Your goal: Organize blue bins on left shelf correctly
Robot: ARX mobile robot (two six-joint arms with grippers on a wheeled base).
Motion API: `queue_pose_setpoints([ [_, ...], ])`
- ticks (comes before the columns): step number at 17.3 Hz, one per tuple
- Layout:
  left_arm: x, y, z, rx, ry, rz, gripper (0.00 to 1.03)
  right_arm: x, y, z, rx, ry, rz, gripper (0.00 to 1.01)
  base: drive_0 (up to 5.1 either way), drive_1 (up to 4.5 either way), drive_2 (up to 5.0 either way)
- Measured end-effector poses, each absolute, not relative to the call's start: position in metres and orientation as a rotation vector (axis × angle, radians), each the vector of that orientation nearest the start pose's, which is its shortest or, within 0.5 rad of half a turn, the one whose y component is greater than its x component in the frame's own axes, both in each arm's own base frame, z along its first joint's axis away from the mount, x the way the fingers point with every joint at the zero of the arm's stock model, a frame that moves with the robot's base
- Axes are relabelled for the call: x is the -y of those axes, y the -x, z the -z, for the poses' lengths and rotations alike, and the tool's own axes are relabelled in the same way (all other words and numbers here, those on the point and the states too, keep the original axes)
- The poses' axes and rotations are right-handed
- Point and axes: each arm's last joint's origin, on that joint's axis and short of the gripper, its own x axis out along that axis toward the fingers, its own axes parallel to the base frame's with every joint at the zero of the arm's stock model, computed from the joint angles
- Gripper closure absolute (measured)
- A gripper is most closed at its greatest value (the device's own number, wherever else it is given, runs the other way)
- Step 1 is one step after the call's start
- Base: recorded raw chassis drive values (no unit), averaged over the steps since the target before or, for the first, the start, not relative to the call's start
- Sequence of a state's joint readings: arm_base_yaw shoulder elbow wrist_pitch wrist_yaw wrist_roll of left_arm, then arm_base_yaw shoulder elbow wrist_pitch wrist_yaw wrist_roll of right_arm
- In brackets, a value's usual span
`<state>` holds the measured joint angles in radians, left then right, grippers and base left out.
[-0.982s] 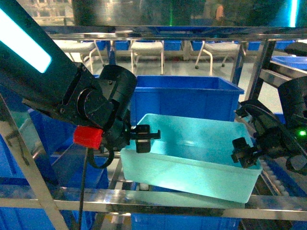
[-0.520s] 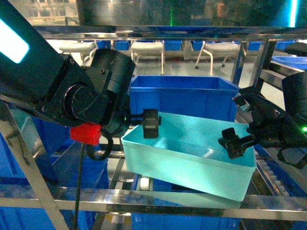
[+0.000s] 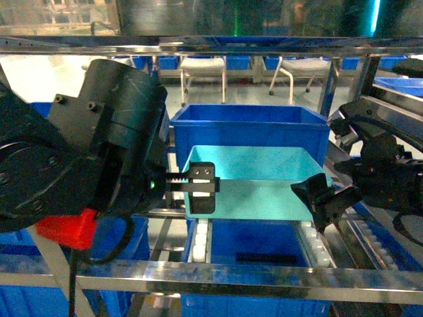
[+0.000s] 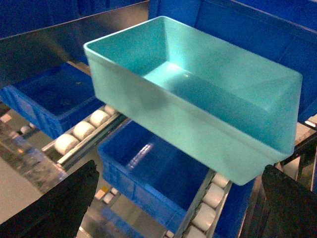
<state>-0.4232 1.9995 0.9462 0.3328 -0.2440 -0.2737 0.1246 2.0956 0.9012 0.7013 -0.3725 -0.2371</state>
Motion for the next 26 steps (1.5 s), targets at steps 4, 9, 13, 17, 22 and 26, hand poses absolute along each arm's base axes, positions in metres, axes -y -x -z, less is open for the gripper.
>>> queue_pose_setpoints([
  [4, 0.143, -0.307, -0.095, -0.764, -0.008, 0.078, 0.05, -0.044, -0.326, -0.084, -0.561, 0.157, -0.469, 0.03, 0.0, 0.0, 0.0],
  [9, 0.136, -0.277, -0.114, -0.768, -0.019, 0.063, 0.05, -0.038, -0.292, -0.099, -0.715, 0.12, -0.419, 0.03, 0.0, 0.0, 0.0],
  [13, 0.136, -0.277, -0.118, -0.706, 0.005, 0.04, 0.05, -0.036, -0.29, -0.098, -0.746, 0.076, -0.397, 0.03, 0.0, 0.0, 0.0],
  [17, 0.13, -0.278, -0.107, -0.47, 0.02, 0.0, 0.16, -0.038, -0.291, -0.091, -0.611, 0.092, -0.309, 0.08, 0.0, 0.0, 0.0],
  [22, 0.085, -0.236, -0.091, -0.323, -0.056, -0.013, 0.41, -0.024, -0.243, -0.058, -0.514, 0.089, -0.038, 0.34, 0.0, 0.0, 0.0],
  [26, 0.047, -0.203, -0.135, -0.065, 0.001, 0.003, 0.9, -0.014, -0.214, -0.115, -0.169, 0.03, -0.007, 0.83, 0.0, 0.0, 0.0],
])
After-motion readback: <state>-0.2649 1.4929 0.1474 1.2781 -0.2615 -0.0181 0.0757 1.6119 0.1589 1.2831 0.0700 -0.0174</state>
